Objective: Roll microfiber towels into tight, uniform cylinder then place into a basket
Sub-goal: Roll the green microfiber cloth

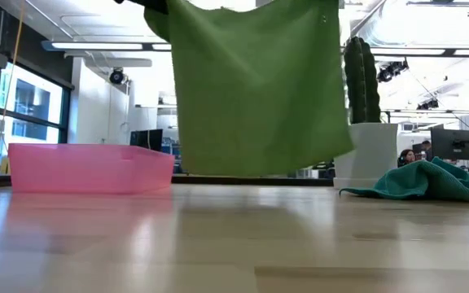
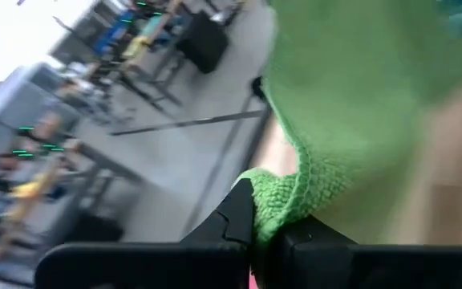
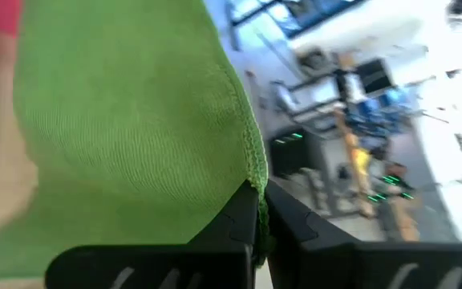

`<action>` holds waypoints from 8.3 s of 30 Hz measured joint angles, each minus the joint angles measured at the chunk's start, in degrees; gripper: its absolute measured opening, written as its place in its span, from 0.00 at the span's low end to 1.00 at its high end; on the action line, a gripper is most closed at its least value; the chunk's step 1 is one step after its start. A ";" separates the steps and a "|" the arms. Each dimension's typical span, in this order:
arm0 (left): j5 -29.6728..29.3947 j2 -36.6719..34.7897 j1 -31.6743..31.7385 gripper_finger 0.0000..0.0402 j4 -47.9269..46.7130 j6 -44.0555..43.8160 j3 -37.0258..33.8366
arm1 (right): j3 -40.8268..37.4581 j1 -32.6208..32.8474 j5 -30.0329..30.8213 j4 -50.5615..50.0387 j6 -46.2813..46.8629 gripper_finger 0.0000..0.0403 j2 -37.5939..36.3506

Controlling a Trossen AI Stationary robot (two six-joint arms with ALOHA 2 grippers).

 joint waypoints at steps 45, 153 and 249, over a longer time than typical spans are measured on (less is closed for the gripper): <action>43.36 10.74 15.89 0.00 -24.36 -30.49 10.57 | 0.07 -13.10 -40.54 -17.02 33.28 0.00 -1.51; 53.64 29.53 5.58 0.00 -22.57 -50.50 3.67 | -33.22 -6.03 -49.41 31.32 45.22 0.00 10.34; 61.68 29.51 5.49 0.30 -40.03 -51.71 4.32 | -33.79 -5.97 -48.43 33.53 46.66 0.28 19.98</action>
